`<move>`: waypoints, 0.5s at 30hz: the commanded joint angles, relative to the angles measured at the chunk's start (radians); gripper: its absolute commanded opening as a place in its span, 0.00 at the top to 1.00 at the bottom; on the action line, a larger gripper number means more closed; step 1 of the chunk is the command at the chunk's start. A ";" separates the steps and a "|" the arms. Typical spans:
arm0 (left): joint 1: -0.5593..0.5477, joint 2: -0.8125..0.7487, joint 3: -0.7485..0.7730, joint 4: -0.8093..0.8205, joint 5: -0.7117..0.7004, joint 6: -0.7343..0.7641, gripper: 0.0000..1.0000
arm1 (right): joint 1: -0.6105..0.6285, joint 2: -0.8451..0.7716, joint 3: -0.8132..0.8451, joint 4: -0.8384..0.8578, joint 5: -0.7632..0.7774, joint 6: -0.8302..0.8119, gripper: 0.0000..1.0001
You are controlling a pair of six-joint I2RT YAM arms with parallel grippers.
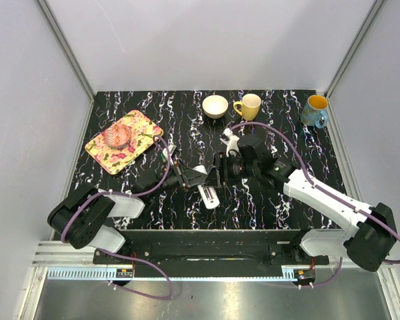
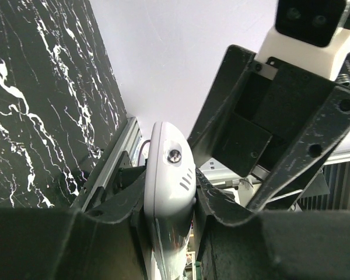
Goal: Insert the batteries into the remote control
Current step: Load the battery into the remote control.
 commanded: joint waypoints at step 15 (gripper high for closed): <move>0.036 -0.235 -0.068 0.041 -0.117 0.132 1.00 | -0.231 -0.094 0.057 -0.059 0.401 0.030 0.37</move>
